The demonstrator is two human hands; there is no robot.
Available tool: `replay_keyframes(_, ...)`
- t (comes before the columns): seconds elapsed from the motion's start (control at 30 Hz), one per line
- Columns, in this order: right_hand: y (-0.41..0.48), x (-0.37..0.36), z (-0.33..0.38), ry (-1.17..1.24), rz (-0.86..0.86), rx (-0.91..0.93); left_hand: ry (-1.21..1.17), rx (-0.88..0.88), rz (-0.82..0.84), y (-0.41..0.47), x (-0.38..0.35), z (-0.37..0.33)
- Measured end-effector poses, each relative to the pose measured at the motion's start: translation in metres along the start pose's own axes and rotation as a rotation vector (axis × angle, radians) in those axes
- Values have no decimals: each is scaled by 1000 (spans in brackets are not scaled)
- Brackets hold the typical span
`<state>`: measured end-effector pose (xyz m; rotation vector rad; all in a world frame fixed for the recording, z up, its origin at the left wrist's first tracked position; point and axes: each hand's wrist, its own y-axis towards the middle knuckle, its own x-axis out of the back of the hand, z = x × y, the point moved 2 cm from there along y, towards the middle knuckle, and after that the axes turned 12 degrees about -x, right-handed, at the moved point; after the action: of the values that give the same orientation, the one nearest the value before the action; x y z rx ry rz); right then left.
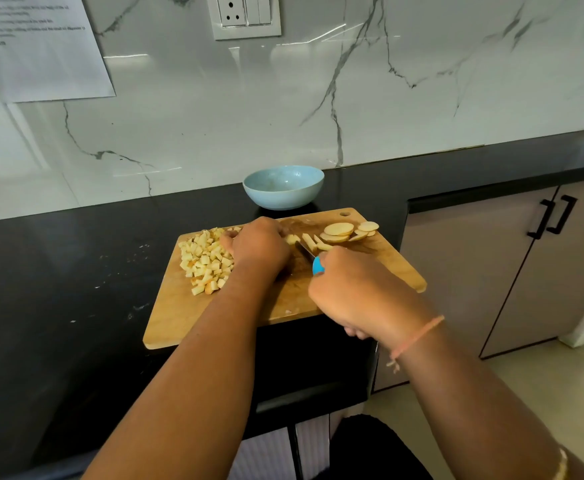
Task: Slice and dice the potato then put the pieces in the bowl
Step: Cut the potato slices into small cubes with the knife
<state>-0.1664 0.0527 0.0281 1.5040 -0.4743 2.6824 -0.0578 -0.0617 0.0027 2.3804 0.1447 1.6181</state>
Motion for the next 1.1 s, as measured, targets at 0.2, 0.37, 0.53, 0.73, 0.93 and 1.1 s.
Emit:
replay_keyframes(0.2, 0, 6, -4, 101, -34, 4, -36, -5, 40, 1, 2, 2)
replay_keyframes(0.37, 21, -4, 13, 82, -58, 23, -54, -1, 5, 4, 0, 6)
replay_keyframes(0.53, 34, -6, 26, 21, -39, -8, -72, -2, -29, 4, 0, 6)
replay_keyframes(0.73, 22, 1, 30, -56, 10, -1, -55, 18, -54, 2, -2, 3)
replay_keyframes(0.93, 1, -1, 9, -61, 36, 21, -76, 6, -70, 3, -3, 5)
replay_keyframes(1.1, 4, 2, 0, 23, -24, 31, -123, 1, -58, 3, 1, 9)
